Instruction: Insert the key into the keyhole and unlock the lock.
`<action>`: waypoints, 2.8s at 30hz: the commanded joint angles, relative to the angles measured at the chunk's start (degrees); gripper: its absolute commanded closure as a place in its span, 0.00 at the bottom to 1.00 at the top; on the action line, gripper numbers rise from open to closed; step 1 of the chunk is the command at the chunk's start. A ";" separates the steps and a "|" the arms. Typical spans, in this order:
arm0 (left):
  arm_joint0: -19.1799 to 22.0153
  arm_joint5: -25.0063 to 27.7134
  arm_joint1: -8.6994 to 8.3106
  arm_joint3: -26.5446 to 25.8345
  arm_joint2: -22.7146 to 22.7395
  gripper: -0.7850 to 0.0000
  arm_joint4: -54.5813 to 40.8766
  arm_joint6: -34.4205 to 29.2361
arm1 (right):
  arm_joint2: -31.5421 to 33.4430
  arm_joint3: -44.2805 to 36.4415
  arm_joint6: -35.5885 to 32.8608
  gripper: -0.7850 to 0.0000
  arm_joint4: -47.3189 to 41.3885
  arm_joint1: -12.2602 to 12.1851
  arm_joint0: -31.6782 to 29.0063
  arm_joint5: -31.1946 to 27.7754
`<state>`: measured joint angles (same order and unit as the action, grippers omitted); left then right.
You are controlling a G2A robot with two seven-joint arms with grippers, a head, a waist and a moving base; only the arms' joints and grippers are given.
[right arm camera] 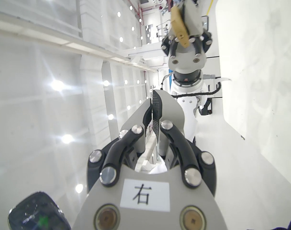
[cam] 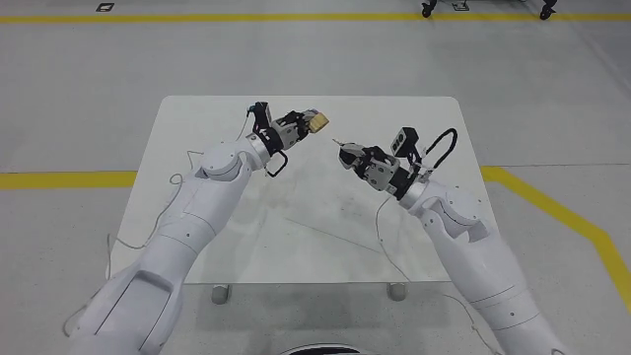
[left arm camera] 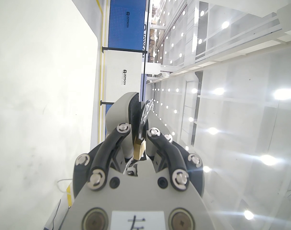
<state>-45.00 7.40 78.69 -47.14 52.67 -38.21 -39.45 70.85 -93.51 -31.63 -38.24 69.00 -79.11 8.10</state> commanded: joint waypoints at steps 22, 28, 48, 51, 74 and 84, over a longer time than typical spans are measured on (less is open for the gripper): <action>1.45 0.98 1.45 3.11 0.87 1.00 0.88 -3.64 | -4.99 4.39 7.80 1.00 3.63 1.55 5.37 0.32; 1.21 0.65 1.61 2.60 1.16 1.00 1.76 -3.58 | -5.43 5.17 8.90 1.00 4.20 1.84 5.91 -0.12; 0.76 0.28 1.86 1.48 2.51 1.00 4.90 -2.83 | -5.88 7.31 10.56 1.00 5.40 2.57 7.77 0.17; 0.69 0.32 1.92 1.37 2.64 1.00 5.41 -2.55 | -5.94 7.18 10.61 1.00 5.55 2.66 7.89 0.36; 0.46 1.13 2.25 0.94 3.53 1.00 9.35 -1.61 | -6.44 6.53 15.01 1.00 9.05 3.35 8.52 2.01; -0.86 -2.05 2.13 -1.04 4.68 1.00 9.37 -0.38 | -6.93 5.48 18.64 1.00 13.07 3.63 7.85 1.62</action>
<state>-45.84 5.67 80.85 -48.11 57.26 -29.00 -39.90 63.97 -88.01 -13.44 -25.58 72.60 -71.21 9.74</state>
